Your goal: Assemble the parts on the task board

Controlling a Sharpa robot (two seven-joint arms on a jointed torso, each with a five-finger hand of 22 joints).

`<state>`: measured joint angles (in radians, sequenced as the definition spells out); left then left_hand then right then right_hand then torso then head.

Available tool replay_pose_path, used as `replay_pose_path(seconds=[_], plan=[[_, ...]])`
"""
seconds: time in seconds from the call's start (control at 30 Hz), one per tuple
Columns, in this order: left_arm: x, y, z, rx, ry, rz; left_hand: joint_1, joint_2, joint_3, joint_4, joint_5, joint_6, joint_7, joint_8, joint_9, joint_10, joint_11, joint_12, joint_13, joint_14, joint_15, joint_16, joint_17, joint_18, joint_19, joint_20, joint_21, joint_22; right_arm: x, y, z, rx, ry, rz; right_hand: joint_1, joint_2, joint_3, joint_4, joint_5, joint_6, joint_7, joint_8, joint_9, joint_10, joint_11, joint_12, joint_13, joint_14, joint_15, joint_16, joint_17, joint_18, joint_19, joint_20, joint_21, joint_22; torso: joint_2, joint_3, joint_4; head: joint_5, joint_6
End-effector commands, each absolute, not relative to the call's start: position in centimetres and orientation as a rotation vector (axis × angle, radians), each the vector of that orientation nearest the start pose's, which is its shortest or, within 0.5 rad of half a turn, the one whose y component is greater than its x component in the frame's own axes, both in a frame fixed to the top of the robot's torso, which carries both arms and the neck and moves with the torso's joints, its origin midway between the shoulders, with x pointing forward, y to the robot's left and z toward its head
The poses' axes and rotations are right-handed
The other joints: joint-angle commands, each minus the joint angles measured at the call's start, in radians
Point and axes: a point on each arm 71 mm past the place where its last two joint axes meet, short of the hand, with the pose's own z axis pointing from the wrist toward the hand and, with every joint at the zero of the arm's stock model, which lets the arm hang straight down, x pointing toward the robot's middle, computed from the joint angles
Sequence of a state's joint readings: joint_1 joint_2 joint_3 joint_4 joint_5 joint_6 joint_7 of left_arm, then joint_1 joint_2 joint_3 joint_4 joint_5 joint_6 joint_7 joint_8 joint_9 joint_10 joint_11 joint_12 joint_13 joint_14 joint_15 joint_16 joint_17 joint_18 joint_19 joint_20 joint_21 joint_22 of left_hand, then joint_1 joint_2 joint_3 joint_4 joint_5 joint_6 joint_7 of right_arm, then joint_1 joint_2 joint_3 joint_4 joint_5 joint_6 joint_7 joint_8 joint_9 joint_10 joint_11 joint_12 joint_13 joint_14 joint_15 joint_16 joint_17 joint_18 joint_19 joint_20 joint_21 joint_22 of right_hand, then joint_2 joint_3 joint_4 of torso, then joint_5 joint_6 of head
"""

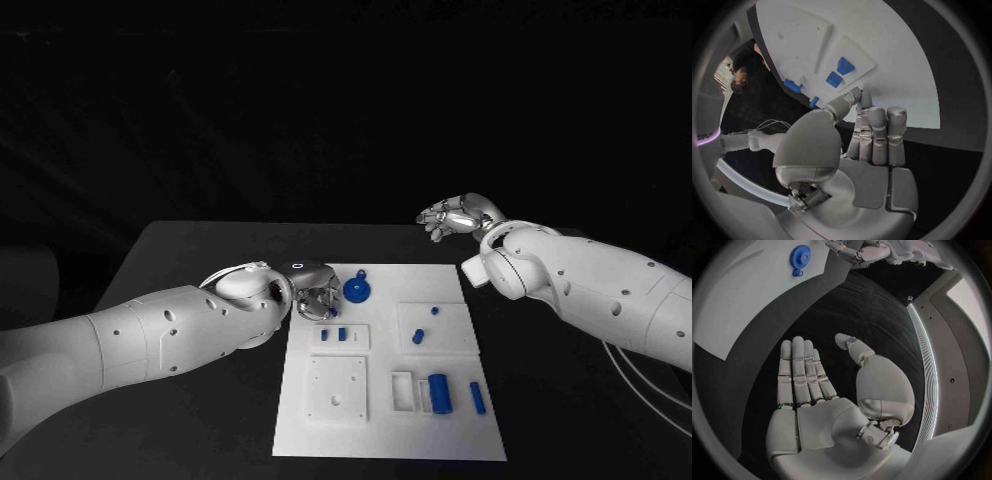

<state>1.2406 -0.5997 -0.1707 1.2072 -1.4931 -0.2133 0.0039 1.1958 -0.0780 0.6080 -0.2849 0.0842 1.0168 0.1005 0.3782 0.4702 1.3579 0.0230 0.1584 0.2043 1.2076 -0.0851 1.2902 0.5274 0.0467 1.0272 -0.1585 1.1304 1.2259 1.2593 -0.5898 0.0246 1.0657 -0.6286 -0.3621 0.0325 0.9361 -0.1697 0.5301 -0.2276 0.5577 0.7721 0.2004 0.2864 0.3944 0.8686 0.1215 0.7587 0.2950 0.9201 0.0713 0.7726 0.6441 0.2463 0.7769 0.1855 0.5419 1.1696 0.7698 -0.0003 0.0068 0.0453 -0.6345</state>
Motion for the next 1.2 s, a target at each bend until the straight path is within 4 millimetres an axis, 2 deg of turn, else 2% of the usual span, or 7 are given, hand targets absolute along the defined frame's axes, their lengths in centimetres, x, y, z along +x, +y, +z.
replay_pose_path(seconds=[0.03, 0.9, 1.2], plan=[[52.4, 15.9, -23.1, 0.381, 1.794, -0.594, -0.003, 0.004, -0.001, 0.006, 0.005, 0.004, 0.002, 0.003, 0.000, 0.005, -0.001, -0.005, -0.001, 0.001, -0.004, -0.004, -0.001, 0.118, -0.001, -0.010, -0.006, -0.001, 58.2, -21.7, -16.1, 0.696, 1.557, 0.948, 0.001, 0.009, 0.003, 0.002, 0.005, -0.007, 0.019, 0.004, -0.002, -0.008, -0.002, 0.005, -0.001, -0.009, -0.001, 0.004, -0.001, 0.016, -0.004, 0.000, -0.003, 0.002, 0.000, -0.0001, 0.0002, 0.000, 0.000], [52.2, 14.8, -23.7, 0.389, 1.830, -0.594, -0.006, 0.003, -0.003, 0.007, 0.003, 0.002, 0.003, 0.000, 0.001, 0.005, 0.000, -0.009, 0.001, 0.000, -0.004, -0.003, -0.002, 0.116, -0.001, -0.012, -0.005, 0.000, 58.1, -21.6, -16.1, 0.696, 1.559, 0.950, 0.001, 0.008, 0.003, 0.003, 0.005, -0.007, 0.019, 0.004, -0.002, -0.008, -0.002, 0.005, -0.002, -0.009, -0.001, 0.004, -0.001, 0.016, -0.004, 0.000, -0.004, 0.002, 0.000, 0.0005, -0.0002, -0.002, -0.002], [52.2, 14.7, -23.8, 0.392, 1.838, -0.597, -0.008, 0.003, -0.003, 0.007, 0.003, 0.004, 0.002, 0.000, 0.002, 0.008, -0.001, -0.009, 0.003, 0.000, -0.004, -0.002, -0.001, 0.115, -0.001, -0.013, -0.005, 0.001, 58.1, -21.6, -16.1, 0.696, 1.559, 0.950, 0.001, 0.009, 0.003, 0.003, 0.005, -0.007, 0.019, 0.004, -0.002, -0.008, -0.002, 0.006, -0.003, -0.009, -0.001, 0.005, -0.002, 0.016, -0.004, 0.000, -0.004, 0.002, 0.000, -0.0004, 0.0009, -0.003, -0.002]])
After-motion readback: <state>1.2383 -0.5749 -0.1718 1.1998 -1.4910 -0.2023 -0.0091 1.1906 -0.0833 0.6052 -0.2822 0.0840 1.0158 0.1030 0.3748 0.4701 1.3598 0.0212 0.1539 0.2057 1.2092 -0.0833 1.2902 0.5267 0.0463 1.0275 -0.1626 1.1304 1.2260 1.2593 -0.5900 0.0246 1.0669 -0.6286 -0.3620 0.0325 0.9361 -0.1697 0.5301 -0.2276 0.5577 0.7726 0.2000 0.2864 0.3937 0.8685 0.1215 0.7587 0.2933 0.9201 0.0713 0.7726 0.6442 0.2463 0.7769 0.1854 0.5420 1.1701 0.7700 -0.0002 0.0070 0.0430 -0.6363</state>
